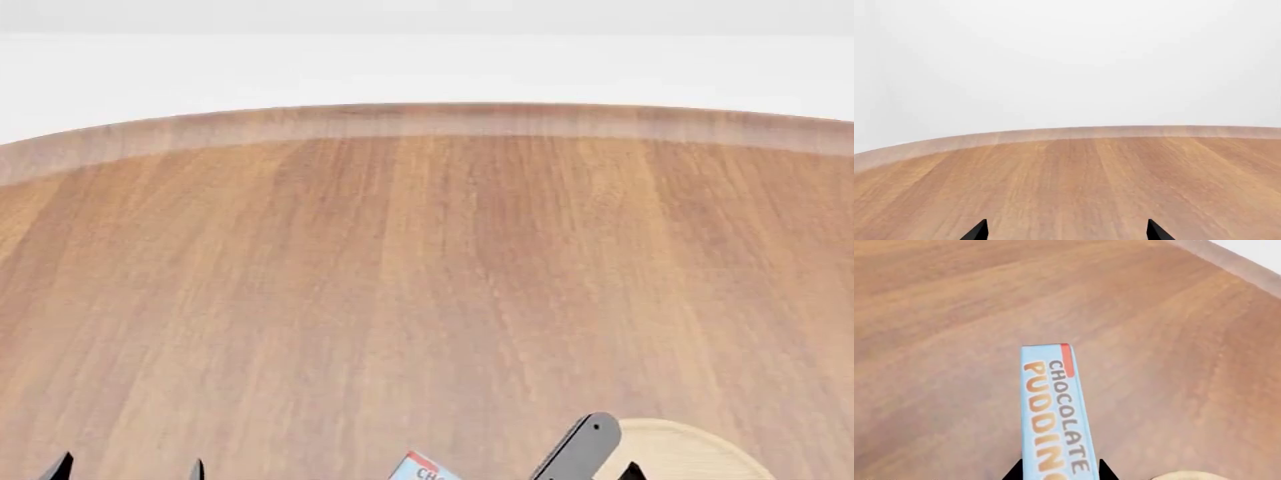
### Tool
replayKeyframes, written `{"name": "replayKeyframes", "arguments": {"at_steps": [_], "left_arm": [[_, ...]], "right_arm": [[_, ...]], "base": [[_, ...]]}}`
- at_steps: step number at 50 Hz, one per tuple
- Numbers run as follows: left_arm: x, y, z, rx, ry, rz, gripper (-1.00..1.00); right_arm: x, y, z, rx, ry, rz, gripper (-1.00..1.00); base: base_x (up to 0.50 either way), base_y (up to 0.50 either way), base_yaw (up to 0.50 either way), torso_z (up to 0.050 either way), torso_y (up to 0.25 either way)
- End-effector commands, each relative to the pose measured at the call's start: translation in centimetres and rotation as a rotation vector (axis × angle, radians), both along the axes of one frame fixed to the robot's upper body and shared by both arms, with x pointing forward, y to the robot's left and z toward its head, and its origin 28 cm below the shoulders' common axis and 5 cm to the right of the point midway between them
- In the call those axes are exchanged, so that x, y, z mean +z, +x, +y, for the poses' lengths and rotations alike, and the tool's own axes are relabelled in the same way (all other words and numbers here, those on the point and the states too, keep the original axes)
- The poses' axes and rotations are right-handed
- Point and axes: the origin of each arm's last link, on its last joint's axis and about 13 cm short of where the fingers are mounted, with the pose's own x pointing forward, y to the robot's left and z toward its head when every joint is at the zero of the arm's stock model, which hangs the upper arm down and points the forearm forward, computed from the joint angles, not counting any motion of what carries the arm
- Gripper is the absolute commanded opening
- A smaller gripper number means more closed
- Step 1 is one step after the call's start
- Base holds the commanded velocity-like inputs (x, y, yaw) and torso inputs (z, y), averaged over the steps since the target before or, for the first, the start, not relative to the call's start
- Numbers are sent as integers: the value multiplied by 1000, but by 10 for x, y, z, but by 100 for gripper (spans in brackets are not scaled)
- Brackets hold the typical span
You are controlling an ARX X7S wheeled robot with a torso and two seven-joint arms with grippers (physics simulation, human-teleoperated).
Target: Put the chocolate pudding to the left of the plate.
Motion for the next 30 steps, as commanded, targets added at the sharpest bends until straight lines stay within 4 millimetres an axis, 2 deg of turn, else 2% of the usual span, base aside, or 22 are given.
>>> {"name": "replayKeyframes", "arguments": {"at_steps": [1, 30], "left_arm": [[0, 0, 0, -1, 1, 0, 100], [-1, 0, -1, -3, 4, 2, 100]], "right_arm": [[-9, 0, 0, 6, -6, 12, -100], [-30, -1, -4, -16, 6, 45, -100]], "base": [[0, 0, 0, 0, 0], [0, 0, 0, 0, 0]]}}
